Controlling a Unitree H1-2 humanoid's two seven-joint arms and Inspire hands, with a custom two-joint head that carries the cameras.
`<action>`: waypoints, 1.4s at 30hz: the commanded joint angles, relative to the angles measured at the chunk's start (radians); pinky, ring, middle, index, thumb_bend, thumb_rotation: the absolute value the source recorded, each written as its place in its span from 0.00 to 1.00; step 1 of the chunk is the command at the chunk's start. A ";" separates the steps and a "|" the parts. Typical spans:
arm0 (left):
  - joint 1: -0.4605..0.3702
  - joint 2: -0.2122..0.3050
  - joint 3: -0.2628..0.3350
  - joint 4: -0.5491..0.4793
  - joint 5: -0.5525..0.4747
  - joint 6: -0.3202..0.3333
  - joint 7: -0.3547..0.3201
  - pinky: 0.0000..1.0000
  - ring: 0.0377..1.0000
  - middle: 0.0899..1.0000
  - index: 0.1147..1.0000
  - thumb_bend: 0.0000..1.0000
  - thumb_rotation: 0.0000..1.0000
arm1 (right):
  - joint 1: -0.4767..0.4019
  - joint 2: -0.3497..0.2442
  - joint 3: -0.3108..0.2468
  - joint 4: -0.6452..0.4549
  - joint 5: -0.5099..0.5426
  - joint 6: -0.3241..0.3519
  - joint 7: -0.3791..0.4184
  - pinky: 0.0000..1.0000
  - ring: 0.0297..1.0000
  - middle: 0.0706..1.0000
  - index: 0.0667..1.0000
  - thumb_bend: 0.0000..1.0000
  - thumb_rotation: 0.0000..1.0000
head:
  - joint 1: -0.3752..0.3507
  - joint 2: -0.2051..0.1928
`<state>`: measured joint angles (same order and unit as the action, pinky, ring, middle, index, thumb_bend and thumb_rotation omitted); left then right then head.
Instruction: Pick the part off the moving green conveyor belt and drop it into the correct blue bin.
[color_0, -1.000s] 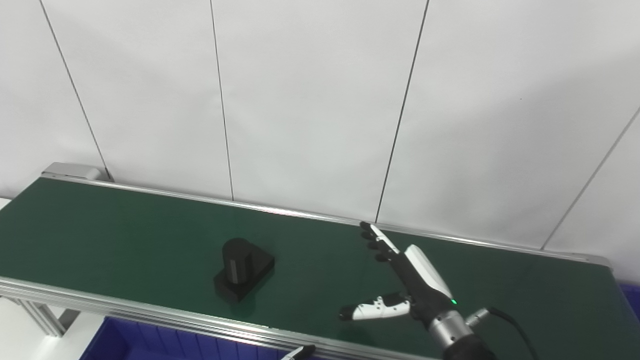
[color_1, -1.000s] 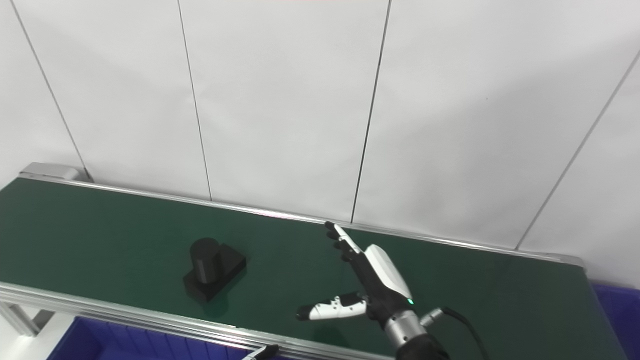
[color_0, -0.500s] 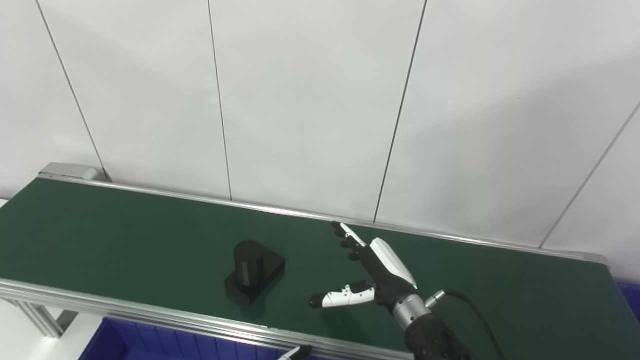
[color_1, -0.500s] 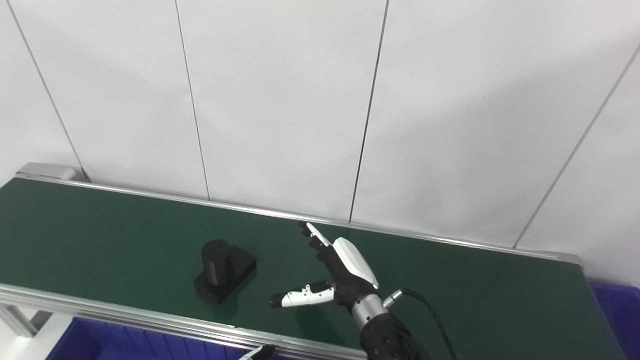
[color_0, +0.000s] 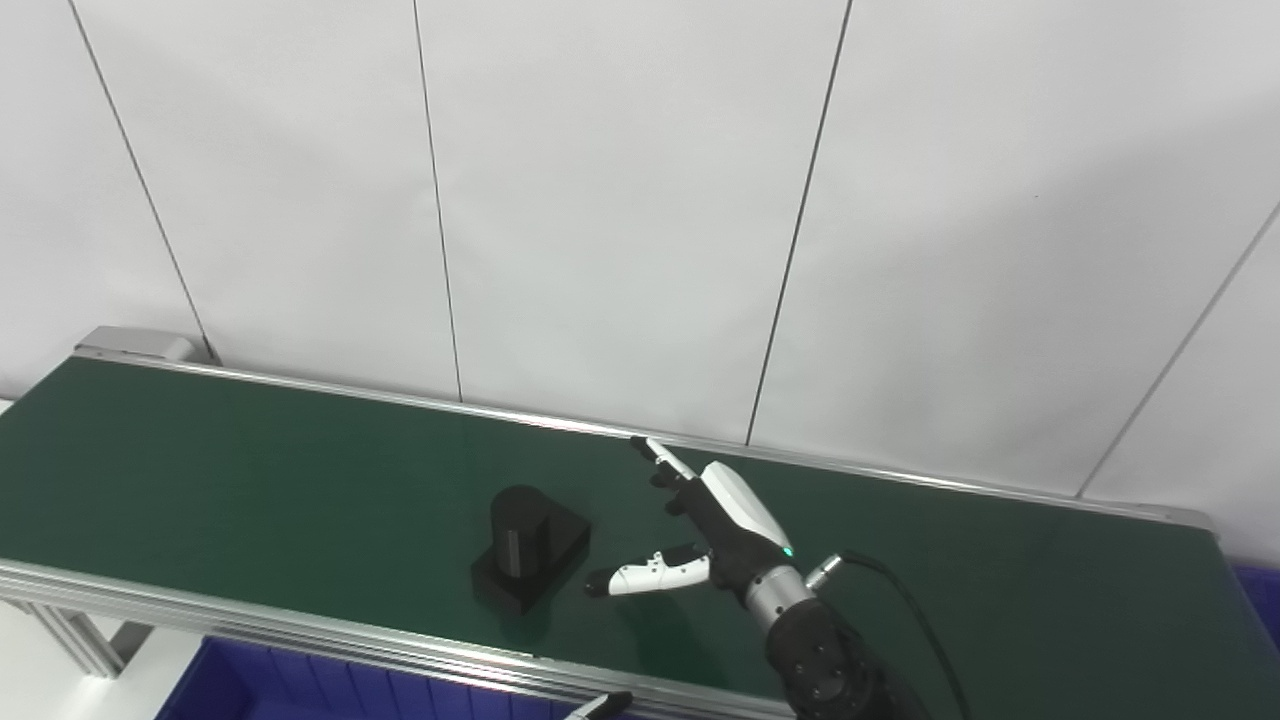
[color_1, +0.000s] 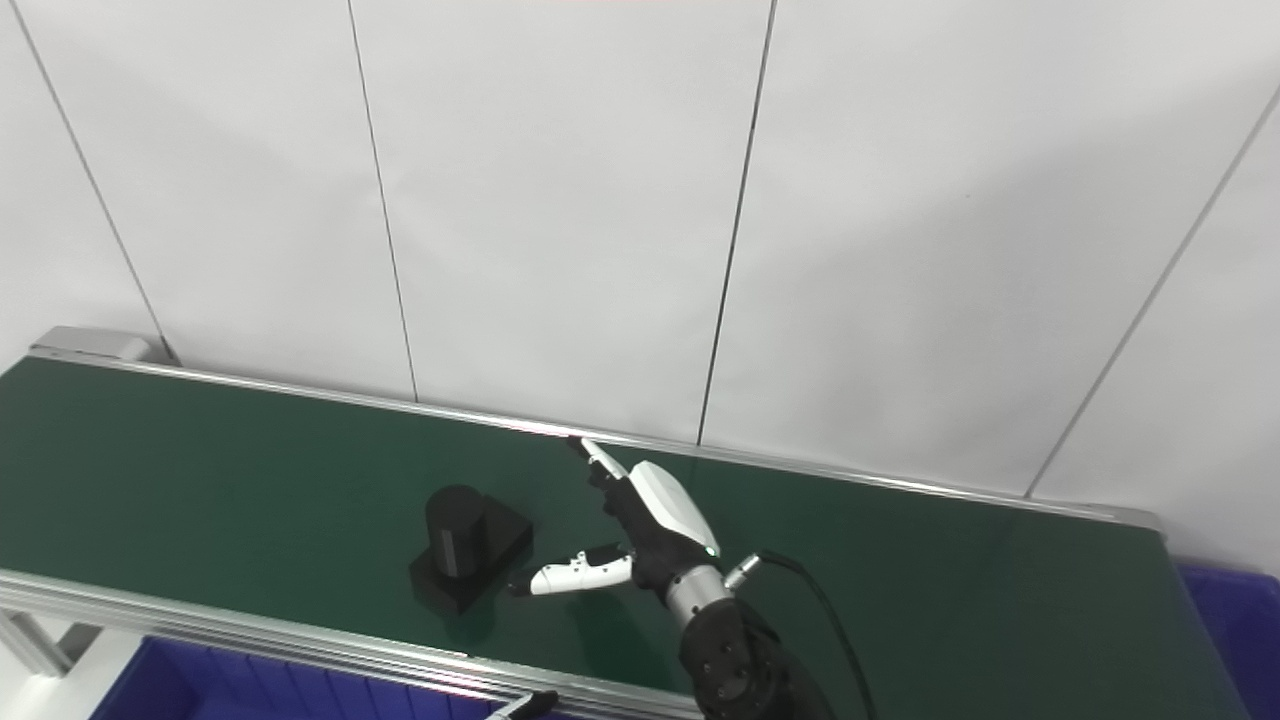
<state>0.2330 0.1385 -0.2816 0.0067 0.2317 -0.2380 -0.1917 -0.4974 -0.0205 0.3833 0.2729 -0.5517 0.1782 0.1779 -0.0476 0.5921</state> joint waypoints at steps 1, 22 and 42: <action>0.001 0.001 -0.005 -0.040 0.002 -0.006 0.001 0.83 0.91 0.95 0.93 0.90 0.21 | -0.055 0.017 0.005 -0.006 -0.012 -0.020 -0.032 0.80 0.90 0.96 0.97 0.97 0.49 | 0.000 -0.001; 0.024 -0.002 -0.020 -0.092 -0.003 0.031 0.000 0.80 0.90 0.95 0.93 0.90 0.20 | -0.126 0.065 0.045 0.183 -0.047 -0.008 -0.074 0.85 0.92 0.97 0.97 0.94 0.50 | 0.010 0.018; 0.044 -0.003 -0.029 -0.131 -0.004 0.044 0.001 0.84 0.92 0.95 0.94 0.89 0.18 | -0.188 0.102 0.111 0.466 -0.070 -0.098 -0.254 0.81 0.88 0.95 0.93 0.82 0.45 | -0.035 0.033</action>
<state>0.2752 0.1363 -0.3100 -0.0935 0.2312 -0.1798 -0.1939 -0.6524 0.0613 0.4904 0.7323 -0.6218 0.1297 -0.0585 -0.0767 0.6243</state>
